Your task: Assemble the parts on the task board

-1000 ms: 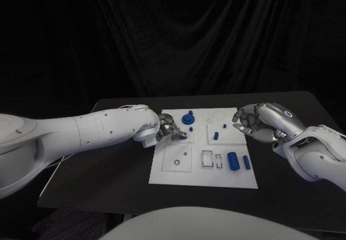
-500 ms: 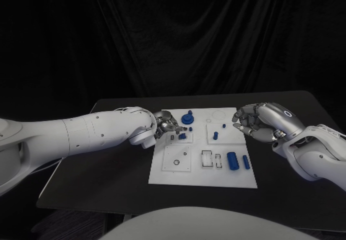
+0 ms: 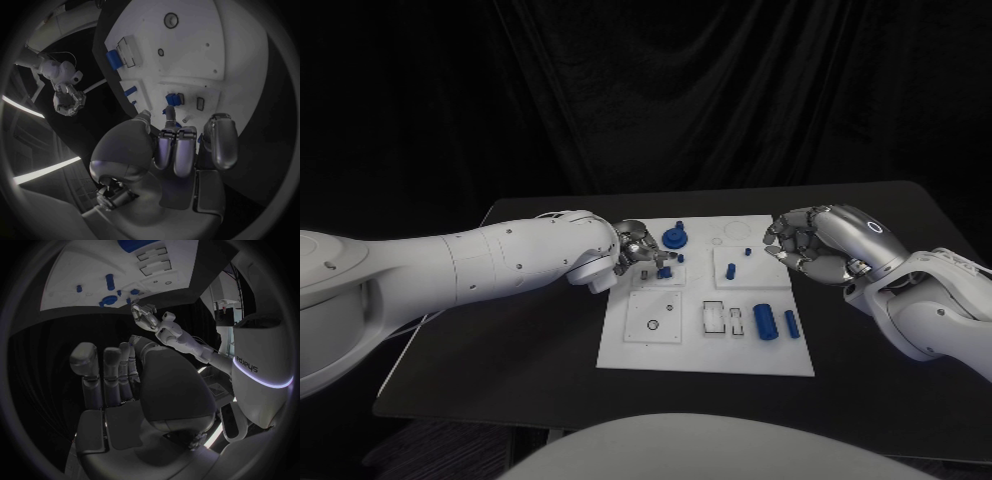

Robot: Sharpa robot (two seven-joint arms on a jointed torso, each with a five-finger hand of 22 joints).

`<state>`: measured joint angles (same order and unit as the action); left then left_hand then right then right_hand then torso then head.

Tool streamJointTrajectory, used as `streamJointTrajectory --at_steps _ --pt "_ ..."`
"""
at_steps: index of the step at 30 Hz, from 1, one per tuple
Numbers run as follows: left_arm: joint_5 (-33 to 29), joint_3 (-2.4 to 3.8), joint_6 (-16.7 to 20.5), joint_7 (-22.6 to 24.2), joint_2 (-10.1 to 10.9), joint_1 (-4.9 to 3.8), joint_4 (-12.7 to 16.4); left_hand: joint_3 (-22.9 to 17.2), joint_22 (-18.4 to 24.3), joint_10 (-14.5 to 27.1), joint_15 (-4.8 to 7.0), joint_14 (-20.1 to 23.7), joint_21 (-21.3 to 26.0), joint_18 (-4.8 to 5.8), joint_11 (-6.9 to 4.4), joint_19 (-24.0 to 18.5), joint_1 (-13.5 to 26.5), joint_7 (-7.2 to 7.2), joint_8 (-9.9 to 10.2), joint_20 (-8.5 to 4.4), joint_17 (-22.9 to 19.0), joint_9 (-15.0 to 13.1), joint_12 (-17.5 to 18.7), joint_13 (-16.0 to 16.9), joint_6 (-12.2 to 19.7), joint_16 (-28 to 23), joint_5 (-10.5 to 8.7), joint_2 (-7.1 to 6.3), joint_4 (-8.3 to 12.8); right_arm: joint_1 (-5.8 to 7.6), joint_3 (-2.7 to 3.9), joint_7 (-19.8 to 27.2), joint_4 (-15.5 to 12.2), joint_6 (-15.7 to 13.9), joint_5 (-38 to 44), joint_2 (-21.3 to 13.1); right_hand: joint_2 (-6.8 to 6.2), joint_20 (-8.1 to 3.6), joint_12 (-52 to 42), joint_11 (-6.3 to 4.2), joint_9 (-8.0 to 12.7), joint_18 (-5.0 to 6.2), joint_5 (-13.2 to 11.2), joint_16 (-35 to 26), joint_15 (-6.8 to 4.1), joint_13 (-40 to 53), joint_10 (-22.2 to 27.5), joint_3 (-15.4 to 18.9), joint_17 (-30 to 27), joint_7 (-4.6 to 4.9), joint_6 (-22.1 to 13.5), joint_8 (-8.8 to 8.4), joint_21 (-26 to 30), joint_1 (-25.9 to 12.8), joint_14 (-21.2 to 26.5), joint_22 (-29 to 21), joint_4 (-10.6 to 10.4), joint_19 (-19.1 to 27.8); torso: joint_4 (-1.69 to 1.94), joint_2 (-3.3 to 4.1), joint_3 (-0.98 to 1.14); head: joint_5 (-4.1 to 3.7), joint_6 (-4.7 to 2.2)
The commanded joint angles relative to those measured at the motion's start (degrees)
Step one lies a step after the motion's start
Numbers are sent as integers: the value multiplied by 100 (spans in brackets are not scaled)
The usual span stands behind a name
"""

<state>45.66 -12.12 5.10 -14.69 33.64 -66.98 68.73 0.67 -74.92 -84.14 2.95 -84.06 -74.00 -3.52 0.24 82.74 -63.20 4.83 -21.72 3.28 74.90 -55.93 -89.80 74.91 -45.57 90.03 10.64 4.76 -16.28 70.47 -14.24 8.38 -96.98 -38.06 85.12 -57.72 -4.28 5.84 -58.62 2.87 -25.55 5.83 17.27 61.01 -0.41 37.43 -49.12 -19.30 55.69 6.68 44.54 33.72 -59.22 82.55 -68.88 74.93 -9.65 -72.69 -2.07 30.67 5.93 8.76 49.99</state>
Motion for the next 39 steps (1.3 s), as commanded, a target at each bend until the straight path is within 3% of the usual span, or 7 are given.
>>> streamJointTrajectory --at_steps 1,30,39 --pt "-22 5 -281 -102 -51 -2 -54 29 -1046 -586 -40 -594 -9 2 49 5 13 6 64 46 1510 54 -20 1509 -40 -3 -27 62 -18 -12 4 -91 -3 17 8 2 46 12 -33 1 7 67 -8 -21 4 4 -45 -1 1 9 21 -7 37 -9 -44 630 -36 -9 -5 10 -5 3 1" --pt "-22 5 -514 -244 -204 12 -292 53 -1033 -586 -49 -594 35 -9 55 -18 11 10 173 58 1510 175 -20 1509 -129 -3 -1 130 -5 -12 4 -103 -8 34 8 6 50 12 -33 0 9 68 -1 -27 3 4 -45 3 -7 8 18 -10 44 -13 -42 629 -46 -8 -6 4 -7 3 1" --pt "-22 5 -585 -270 -259 19 -371 85 -1019 -586 -78 -594 86 -19 90 -52 -36 52 442 83 1510 399 -20 1509 -138 -3 8 175 9 -12 4 -108 -10 42 8 5 50 12 -33 0 9 68 -1 -27 3 4 -45 3 -7 8 18 -10 44 -13 -42 629 -46 -8 -4 6 -2 -1 1"
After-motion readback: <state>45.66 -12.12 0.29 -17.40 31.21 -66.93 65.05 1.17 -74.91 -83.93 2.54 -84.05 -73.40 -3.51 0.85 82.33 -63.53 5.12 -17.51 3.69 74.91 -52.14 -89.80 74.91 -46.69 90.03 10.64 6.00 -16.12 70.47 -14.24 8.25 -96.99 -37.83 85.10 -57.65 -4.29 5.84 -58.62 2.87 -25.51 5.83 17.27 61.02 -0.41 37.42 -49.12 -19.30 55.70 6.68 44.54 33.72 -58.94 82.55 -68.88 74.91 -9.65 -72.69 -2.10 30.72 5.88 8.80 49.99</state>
